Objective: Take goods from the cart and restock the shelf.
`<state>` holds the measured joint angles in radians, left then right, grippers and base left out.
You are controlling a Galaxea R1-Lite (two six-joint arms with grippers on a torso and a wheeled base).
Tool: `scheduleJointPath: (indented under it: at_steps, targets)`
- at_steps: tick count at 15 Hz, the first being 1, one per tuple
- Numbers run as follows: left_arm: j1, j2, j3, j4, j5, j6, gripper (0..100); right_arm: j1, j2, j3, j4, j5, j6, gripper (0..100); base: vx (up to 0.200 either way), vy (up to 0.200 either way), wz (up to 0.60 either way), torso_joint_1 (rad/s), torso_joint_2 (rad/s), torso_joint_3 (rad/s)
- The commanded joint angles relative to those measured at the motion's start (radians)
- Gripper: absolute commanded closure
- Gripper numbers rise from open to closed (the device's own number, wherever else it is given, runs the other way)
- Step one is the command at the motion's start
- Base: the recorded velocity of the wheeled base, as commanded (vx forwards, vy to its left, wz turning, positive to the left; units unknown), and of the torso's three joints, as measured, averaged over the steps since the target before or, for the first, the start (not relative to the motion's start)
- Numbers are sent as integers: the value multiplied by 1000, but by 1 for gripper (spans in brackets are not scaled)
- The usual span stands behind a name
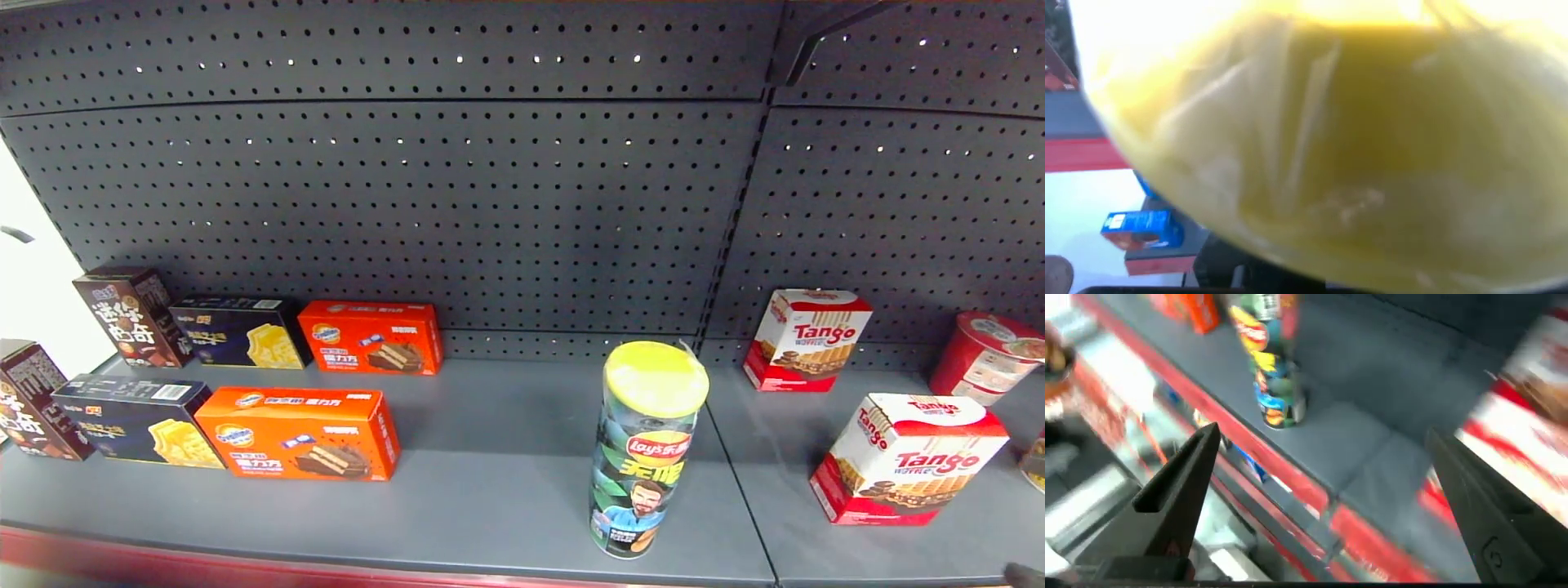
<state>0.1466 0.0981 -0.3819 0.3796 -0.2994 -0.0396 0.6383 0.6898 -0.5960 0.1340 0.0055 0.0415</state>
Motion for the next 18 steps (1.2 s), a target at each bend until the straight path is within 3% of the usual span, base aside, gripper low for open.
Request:
scheduleJointPath:
  at_steps: [1,5,7,9,12,14,18]
  targets:
    - [-36,28,-55,1,-49,-5,100,-180,-260,4,153,-36,75,0,0,0,0,0,0,0]
    - [-116,190,-98,-54,-72,3,100,-393,-392,48,233,-33,67,0,0,0,0,0,0,0]
    - [-216,302,-101,-145,-72,3,100,-496,-490,117,236,-30,60,0,0,0,0,0,0,0]
    - [-288,408,-109,-238,-72,1,100,-557,-595,212,234,-36,-37,0,0,0,0,0,0,0]
    - [-358,545,-140,-304,-73,-2,100,-559,-595,271,167,-58,-52,0,0,0,0,0,0,0]
    - [-460,663,-164,-380,-84,0,100,-559,-595,355,137,-73,-66,0,0,0,0,0,0,0]
    - [-484,798,-175,-476,-86,1,100,-559,-596,439,45,-90,-103,0,0,0,0,0,0,0]
